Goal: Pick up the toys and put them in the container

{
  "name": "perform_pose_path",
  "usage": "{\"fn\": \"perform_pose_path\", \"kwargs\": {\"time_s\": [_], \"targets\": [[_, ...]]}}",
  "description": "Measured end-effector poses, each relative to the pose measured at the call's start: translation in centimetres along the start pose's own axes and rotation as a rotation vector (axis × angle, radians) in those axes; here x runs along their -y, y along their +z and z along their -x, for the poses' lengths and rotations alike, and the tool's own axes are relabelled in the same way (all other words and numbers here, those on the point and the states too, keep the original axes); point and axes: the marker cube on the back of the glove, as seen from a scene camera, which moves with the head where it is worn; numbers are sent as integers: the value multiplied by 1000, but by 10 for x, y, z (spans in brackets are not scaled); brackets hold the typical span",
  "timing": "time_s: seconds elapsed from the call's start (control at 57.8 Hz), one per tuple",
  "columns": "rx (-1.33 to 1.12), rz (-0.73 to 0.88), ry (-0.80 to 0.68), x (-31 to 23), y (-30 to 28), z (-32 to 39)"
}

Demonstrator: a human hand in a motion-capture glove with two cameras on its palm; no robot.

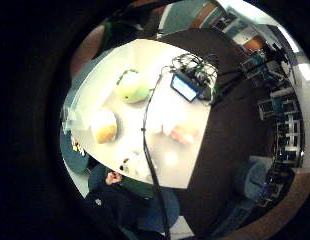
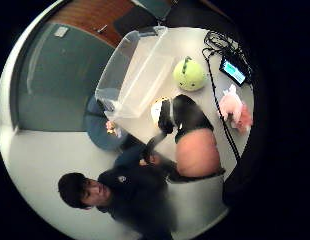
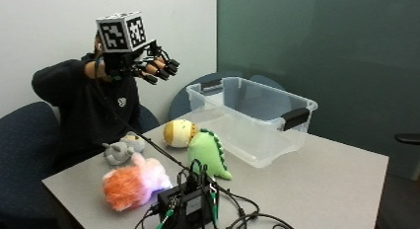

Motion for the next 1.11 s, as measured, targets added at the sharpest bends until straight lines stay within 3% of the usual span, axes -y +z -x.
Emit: {"fn": "perform_pose_path", "kwargs": {"time_s": [0.398, 0.641, 0.814, 1.108], "targets": [[-63, 143, -4, 63, 24, 19], [-30, 269, 85, 109, 99, 7], [18, 334, 17, 115, 177, 15], [-117, 159, -7, 134, 241, 4]]}}
